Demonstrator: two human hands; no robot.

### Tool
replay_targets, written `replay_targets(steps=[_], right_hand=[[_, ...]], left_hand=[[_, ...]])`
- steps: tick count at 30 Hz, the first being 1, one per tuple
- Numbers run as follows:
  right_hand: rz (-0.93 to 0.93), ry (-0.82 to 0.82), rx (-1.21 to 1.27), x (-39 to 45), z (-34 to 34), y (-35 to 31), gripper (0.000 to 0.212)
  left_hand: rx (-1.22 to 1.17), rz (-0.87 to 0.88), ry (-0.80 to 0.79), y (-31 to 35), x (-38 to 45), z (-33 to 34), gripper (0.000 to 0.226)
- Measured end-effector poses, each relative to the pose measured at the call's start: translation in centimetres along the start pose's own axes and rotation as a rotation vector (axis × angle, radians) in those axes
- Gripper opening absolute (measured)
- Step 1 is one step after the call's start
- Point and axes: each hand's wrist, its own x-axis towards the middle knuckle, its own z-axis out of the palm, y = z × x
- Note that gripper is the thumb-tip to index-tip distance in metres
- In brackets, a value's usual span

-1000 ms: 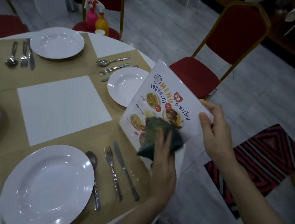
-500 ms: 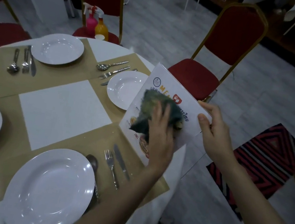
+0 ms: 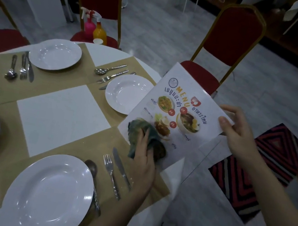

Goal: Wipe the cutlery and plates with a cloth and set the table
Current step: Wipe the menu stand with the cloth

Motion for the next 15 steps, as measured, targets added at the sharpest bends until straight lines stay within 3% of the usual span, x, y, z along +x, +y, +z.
replay_targets(steps=[4, 7, 9, 13, 15], right_hand=[[0.001, -0.079, 0.011, -0.5, -1.7, -0.1, 0.026], [-0.038, -0.122, -0.019, -0.3, -1.9, -0.4, 0.025], [-0.055, -0.176, -0.050, 0.1, -1.8, -1.0, 0.025], [-0.134, -0.336, -0.199, 1.1, -1.3, -2.6, 0.026], [-0.150, -0.387, -0.324, 1.5, -0.9, -3.8, 0.025]], left_hand=[[-0.203, -0.178, 0.203, 2.0, 1.8, -2.6, 0.038], [-0.300, -0.176, 0.315, 1.8, 4.2, -4.4, 0.043], [-0.248, -0.124, 0.279, 1.7, 5.5, -4.9, 0.042], [-0.132, -0.074, 0.023, 1.1, 6.1, -4.9, 0.037], [-0.112, -0.065, -0.024, 0.7, 5.3, -5.1, 0.034]])
